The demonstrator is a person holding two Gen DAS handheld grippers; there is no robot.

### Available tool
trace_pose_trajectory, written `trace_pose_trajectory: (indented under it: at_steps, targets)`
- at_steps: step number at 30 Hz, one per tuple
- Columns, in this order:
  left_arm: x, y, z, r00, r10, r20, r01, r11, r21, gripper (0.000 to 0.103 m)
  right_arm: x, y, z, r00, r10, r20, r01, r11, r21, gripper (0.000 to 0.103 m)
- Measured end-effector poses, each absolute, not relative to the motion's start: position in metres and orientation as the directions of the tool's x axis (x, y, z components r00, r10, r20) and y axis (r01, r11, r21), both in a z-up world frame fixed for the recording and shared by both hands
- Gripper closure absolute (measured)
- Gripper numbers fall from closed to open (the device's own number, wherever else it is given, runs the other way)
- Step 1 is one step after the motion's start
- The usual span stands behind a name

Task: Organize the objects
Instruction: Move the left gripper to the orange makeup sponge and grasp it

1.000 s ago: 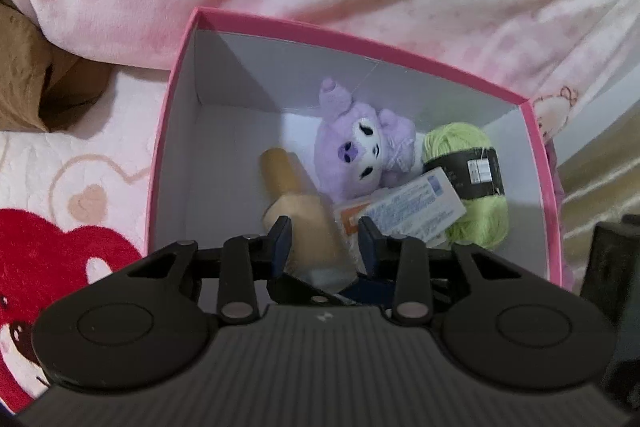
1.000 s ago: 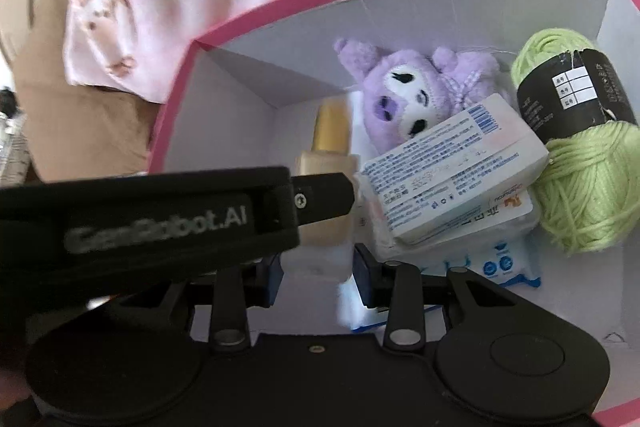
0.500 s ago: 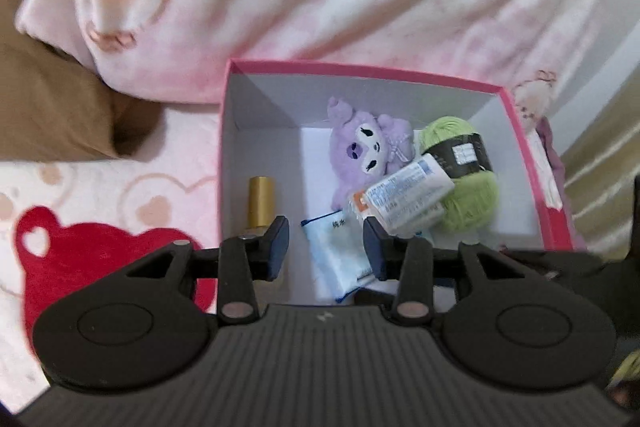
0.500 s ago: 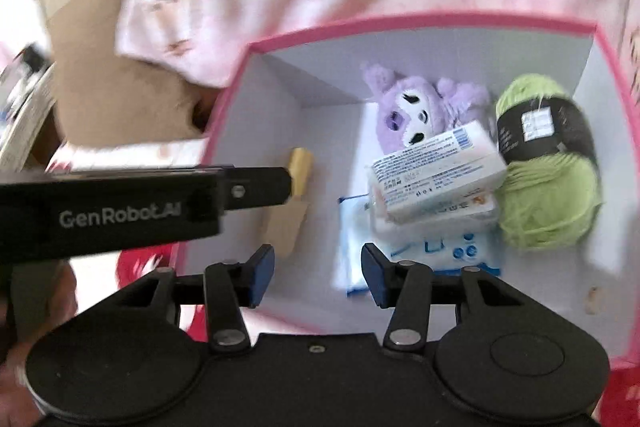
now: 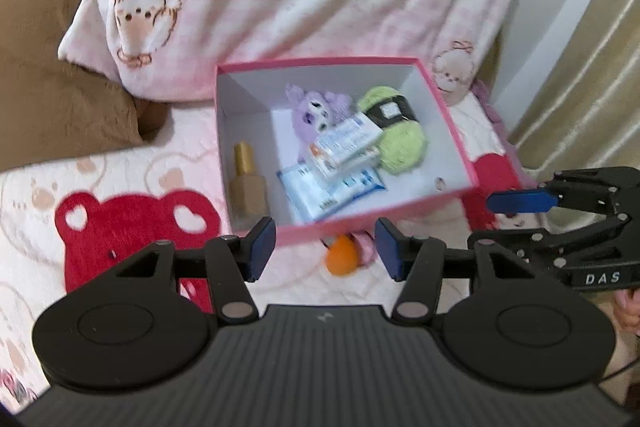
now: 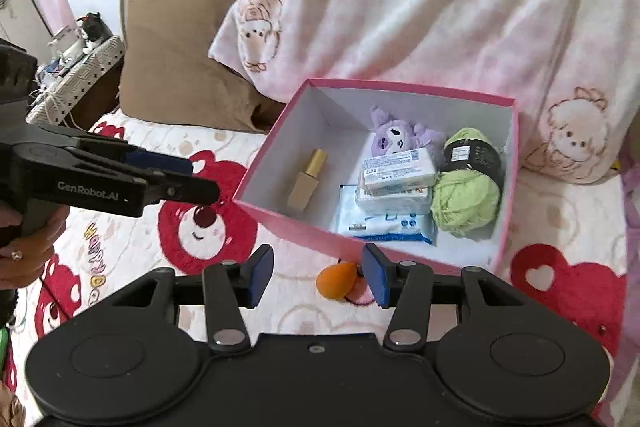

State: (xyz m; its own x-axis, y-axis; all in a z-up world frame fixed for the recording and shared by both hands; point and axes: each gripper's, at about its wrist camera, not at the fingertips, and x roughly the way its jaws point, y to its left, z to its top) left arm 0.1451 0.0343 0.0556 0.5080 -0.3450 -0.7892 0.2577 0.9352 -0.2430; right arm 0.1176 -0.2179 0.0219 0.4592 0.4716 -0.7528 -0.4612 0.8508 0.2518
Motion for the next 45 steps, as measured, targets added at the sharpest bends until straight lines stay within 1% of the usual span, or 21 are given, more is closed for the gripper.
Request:
trace_pose_trajectory:
  at_steps: [4, 6, 10, 13, 15, 19, 23, 29, 31, 32, 34, 38, 40, 42, 43, 45]
  targets:
    - [0.116, 0.031, 0.066, 0.51, -0.38, -0.772, 0.296, 0.92, -0.258, 0.048, 0.092, -0.224, 0.029, 0.466, 0.481, -0.743, -0.49, 0.839, 0.236, 0.048]
    - [0.106, 0.026, 0.066, 0.508, -0.381, -0.773, 0.313, 0.917, -0.246, 0.048, 0.082, -0.226, 0.029, 0.463, 0.491, -0.738, -0.51, 0.829, 0.23, 0.046]
    - [0.095, 0.018, 0.056, 0.474, -0.411, -0.779, 0.294, 0.907, -0.3, 0.048, 0.069, -0.229, 0.016, 0.42, 0.525, -0.74, -0.534, 0.803, 0.266, 0.039]
    - [0.09, 0.011, 0.045, 0.454, -0.434, -0.778, 0.301, 0.897, -0.325, 0.048, 0.065, -0.227, -0.002, 0.409, 0.533, -0.741, -0.543, 0.795, 0.272, 0.039]
    - [0.09, 0.008, 0.035, 0.457, -0.436, -0.775, 0.304, 0.896, -0.325, 0.047, 0.066, -0.224, -0.016, 0.403, 0.535, -0.743, -0.546, 0.791, 0.274, 0.038]
    - [0.094, 0.007, 0.007, 0.506, -0.426, -0.75, 0.282, 0.904, -0.323, 0.046, 0.067, -0.212, -0.047, 0.445, 0.519, -0.73, -0.57, 0.793, 0.217, 0.036]
    - [0.107, 0.013, -0.029, 0.5, -0.441, -0.746, 0.225, 0.897, -0.379, 0.046, 0.078, -0.201, -0.073, 0.45, 0.532, -0.718, -0.56, 0.794, 0.237, 0.036]
    - [0.129, 0.012, -0.072, 0.485, -0.442, -0.755, 0.167, 0.894, -0.416, 0.049, 0.097, -0.18, -0.109, 0.511, 0.485, -0.71, -0.586, 0.801, 0.124, 0.036]
    - [0.136, 0.009, -0.081, 0.496, -0.466, -0.733, 0.155, 0.878, -0.453, 0.05, 0.104, -0.174, -0.122, 0.53, 0.476, -0.702, -0.586, 0.804, 0.103, 0.036]
    - [0.138, 0.007, -0.084, 0.509, -0.46, -0.728, 0.151, 0.88, -0.451, 0.05, 0.106, -0.171, -0.129, 0.548, 0.464, -0.696, -0.581, 0.81, 0.082, 0.036]
    - [0.144, -0.002, -0.092, 0.527, -0.417, -0.74, 0.145, 0.903, -0.405, 0.05, 0.11, -0.168, -0.142, 0.598, 0.427, -0.679, -0.554, 0.832, 0.035, 0.036]
    - [0.152, -0.012, -0.107, 0.542, -0.341, -0.768, 0.142, 0.938, -0.316, 0.051, 0.114, -0.168, -0.164, 0.616, 0.399, -0.679, -0.524, 0.851, 0.024, 0.036]
    - [0.156, -0.013, -0.114, 0.55, -0.332, -0.766, 0.143, 0.942, -0.305, 0.051, 0.114, -0.167, -0.171, 0.622, 0.388, -0.68, -0.521, 0.853, 0.011, 0.036]
    - [0.157, -0.013, -0.119, 0.559, -0.358, -0.748, 0.148, 0.93, -0.335, 0.053, 0.113, -0.167, -0.177, 0.618, 0.392, -0.682, -0.522, 0.853, 0.017, 0.036]
    - [0.158, -0.011, -0.121, 0.568, -0.39, -0.725, 0.147, 0.915, -0.377, 0.055, 0.112, -0.168, -0.179, 0.615, 0.396, -0.682, -0.518, 0.855, 0.029, 0.036]
    - [0.16, -0.01, -0.124, 0.577, -0.437, -0.69, 0.128, 0.883, -0.452, 0.056, 0.111, -0.17, -0.182, 0.615, 0.396, -0.682, -0.506, 0.861, 0.043, 0.036]
